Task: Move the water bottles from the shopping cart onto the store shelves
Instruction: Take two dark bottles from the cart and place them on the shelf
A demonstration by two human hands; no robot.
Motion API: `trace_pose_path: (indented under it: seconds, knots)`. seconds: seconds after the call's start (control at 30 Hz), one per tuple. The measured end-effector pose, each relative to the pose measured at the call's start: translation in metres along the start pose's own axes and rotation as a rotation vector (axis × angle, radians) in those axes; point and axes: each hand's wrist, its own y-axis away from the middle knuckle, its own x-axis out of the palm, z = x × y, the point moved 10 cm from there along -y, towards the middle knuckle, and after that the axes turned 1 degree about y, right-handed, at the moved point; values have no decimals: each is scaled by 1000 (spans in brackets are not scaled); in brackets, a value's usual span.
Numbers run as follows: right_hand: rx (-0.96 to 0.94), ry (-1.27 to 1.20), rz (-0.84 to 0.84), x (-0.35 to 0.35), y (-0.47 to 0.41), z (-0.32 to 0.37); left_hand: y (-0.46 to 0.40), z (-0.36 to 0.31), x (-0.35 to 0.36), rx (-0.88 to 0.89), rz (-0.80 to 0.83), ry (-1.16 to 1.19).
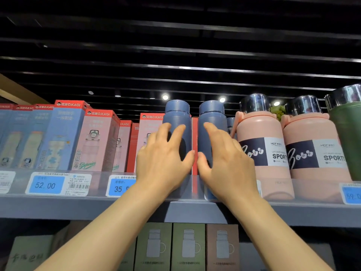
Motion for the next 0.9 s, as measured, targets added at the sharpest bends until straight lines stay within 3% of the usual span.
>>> trace_pose_path:
  seconds: [0.1, 0.27, 0.5, 0.6, 0.9]
  knots:
    - [-154, -50, -35, -5, 4, 14, 9, -2, -3, 66, -34, 7]
    - [-158, -160, 8, -7, 22, 30, 40, -6, -30, 218, -70, -22]
    - [-250, -292, 61, -45, 57, 113, 121, 18, -160, 360, -154, -90]
    - [-307, -413, 110, -59, 89, 182, 172, 60, -220, 285, -124, -106]
    - [-156, -964, 452, -72, 189, 450, 351, 246, -367, -75, 213, -148]
